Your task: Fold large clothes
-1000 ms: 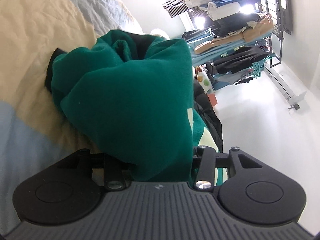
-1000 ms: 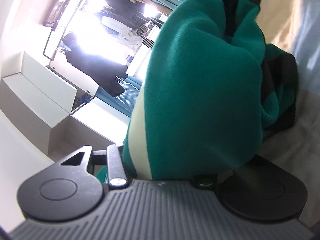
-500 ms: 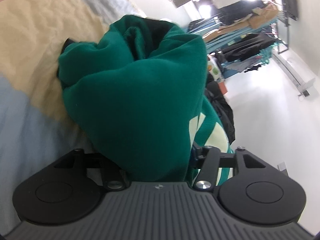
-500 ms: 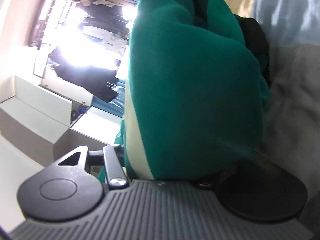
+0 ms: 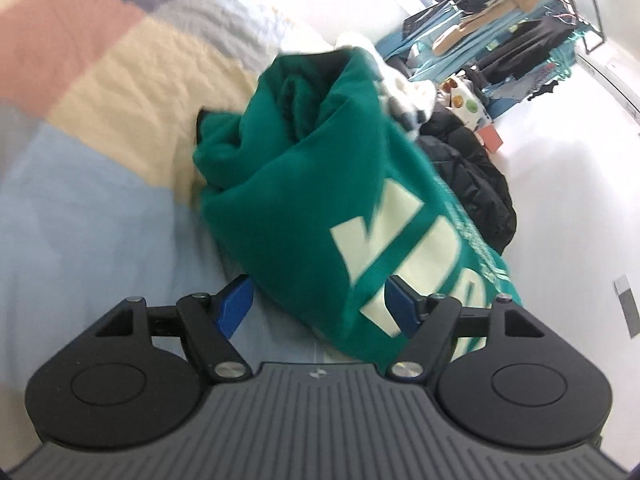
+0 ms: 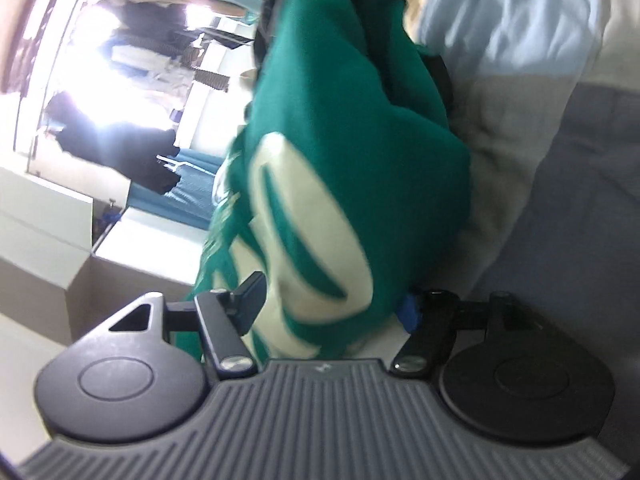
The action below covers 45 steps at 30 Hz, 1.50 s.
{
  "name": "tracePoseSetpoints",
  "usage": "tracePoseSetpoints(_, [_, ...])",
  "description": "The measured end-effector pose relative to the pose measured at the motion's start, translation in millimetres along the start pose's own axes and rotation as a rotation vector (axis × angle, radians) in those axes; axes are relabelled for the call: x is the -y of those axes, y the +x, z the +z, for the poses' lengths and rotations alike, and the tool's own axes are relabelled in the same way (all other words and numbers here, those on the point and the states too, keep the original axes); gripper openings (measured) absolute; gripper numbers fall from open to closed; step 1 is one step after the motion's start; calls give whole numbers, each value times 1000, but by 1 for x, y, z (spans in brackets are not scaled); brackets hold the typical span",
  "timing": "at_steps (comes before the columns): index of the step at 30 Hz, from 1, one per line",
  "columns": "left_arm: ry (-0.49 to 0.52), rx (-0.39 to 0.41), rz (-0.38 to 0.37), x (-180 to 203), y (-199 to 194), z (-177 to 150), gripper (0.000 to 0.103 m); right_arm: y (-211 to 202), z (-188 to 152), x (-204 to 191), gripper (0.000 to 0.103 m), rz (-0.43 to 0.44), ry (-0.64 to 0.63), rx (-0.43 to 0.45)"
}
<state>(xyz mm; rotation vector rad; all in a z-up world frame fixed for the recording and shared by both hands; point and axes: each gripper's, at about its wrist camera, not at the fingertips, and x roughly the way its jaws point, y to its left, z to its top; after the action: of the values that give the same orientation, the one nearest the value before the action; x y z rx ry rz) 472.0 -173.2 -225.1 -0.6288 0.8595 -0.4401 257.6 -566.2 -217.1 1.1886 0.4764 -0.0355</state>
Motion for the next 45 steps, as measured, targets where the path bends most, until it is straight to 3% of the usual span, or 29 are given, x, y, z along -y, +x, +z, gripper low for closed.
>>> tracePoseSetpoints(4, [93,47,7,31,-43,5,77,-27,-8,-30,69,-7,-58,12])
tracePoseSetpoints(6, [152,72,5,53,-63,7,77,-42,-13,-45,69,36,-102,29])
tracePoseSetpoints(15, [435,179,5,140,-165,-13,77,-115,-43,-150,69,63,-380,141])
tracePoseSetpoints(23, [593,239,13,187,-250,-43,77,-183,-83,-177,69,34,-592,219])
tracePoseSetpoints(31, [684,267,14,198,-316,-77,77,-210,-131,-199,69,-81,-767,239])
tracePoseSetpoints(34, [731,303,46,196,-333,-92,77,-220,-149,-206,69,-101,-821,258])
tracePoseSetpoints(45, [758,320,67,170,-354,-129,77,-223,-198,-195,69,-187,-913,268])
